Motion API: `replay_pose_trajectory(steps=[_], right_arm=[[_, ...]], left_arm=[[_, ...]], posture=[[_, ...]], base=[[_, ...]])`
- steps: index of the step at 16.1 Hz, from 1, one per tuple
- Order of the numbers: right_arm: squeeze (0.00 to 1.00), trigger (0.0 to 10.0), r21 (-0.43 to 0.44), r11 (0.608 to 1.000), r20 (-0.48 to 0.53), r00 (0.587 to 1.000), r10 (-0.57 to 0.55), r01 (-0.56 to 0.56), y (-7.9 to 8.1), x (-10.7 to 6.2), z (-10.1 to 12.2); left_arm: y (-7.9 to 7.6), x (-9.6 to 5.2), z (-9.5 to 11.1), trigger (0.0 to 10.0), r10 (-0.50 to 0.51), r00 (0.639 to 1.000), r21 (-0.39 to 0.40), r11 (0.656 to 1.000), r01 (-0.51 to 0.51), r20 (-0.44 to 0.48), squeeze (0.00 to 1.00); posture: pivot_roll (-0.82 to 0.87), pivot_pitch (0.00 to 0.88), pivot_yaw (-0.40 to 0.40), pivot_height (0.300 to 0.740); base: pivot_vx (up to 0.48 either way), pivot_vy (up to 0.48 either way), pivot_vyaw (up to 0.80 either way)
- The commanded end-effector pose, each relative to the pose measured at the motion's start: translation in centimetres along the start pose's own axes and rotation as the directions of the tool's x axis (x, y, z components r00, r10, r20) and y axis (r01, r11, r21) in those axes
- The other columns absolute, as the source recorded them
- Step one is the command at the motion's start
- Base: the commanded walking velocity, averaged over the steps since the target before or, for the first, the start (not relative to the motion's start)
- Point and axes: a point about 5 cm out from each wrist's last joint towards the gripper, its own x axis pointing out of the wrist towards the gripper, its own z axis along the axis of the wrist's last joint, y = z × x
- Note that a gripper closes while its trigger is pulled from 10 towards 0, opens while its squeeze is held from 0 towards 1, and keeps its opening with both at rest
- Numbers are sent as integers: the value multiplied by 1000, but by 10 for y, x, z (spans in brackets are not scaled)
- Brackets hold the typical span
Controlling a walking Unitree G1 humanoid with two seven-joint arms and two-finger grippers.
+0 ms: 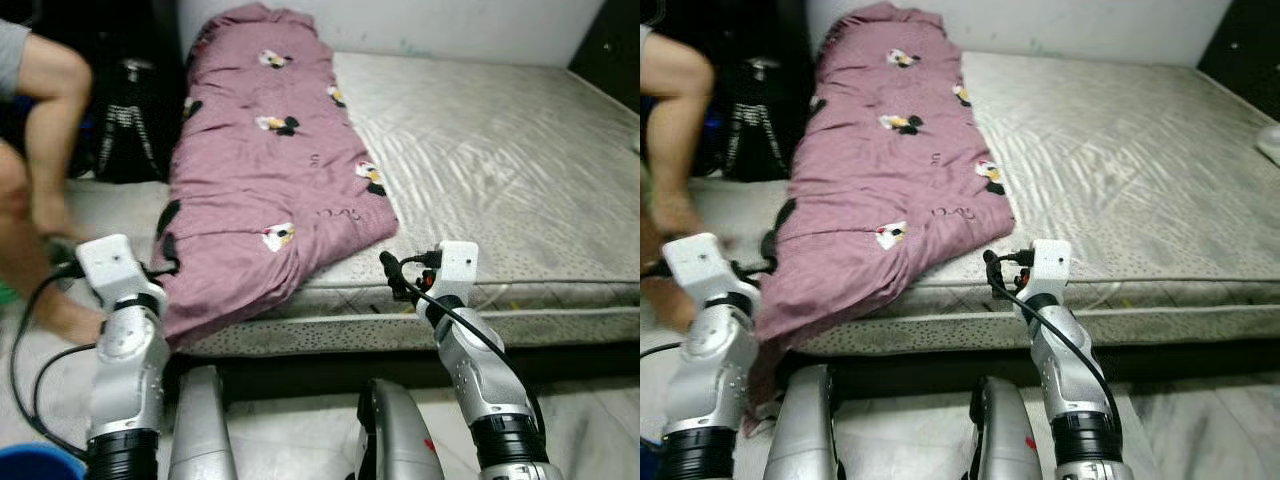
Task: Clean up the room
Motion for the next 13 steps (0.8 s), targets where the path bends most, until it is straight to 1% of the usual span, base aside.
replay_pose_trajectory(steps=[1,2,3,5,6,8,9,10,11,12,13], right_arm=[[0,10000,34,999,2,1000,-26,25,-5,-5,3],[0,10000,54,998,-10,999,-38,38,-7,-10,1],[0,10000,81,995,-22,998,-61,63,-11,-17,1],[0,10000,64,996,-17,998,-62,63,-13,-23,5],[0,10000,55,997,-27,998,-60,62,-13,-23,4],[0,10000,30,999,-40,999,-10,12,-9,-17,2],[0,10000,-14,999,-20,999,50,-50,-2,-8,10],[0,10000,-18,998,-15,998,55,-56,0,-6,12],[0,10000,2,998,-8,998,58,-58,2,-5,16],[0,10000,15,996,-1,996,84,-84,6,-5,17],[0,10000,17,992,12,992,125,-125,14,0,18]], left_arm=[[10,-3,4,10000,44,999,22,999,-45,16,0],[19,-4,3,10000,75,997,44,996,-75,14,0],[31,-6,2,10000,117,993,70,991,-118,16,0],[39,-7,2,10000,148,989,81,986,-149,11,0],[39,-6,0,10000,142,990,88,986,-141,-1,0],[29,-12,-3,10000,65,998,89,994,-62,-24,0],[15,-25,-9,10000,-49,997,109,992,55,-55,0],[12,-28,-11,10000,-83,995,107,990,90,-62,0],[7,-30,-10,10000,-117,992,133,983,123,-55,0],[8,-29,-11,10000,-90,994,128,987,98,-66,0],[6,-29,-15,10000,-82,992,104,990,92,-100,0]], posture=[[-3,37,-97,533],[-3,53,-93,533],[-11,78,-86,533],[-33,114,-82,533],[-34,131,-88,533],[-17,149,-101,533],[10,157,-109,533],[16,159,-111,533],[10,162,-110,533],[-5,164,-98,533],[-6,168,-91,533]], base=[[0,0,0],[0,0,0],[0,0,0],[0,0,0],[0,0,0],[0,0,0],[0,0,0],[0,0,0],[0,0,0],[0,0,0],[0,0,0]])
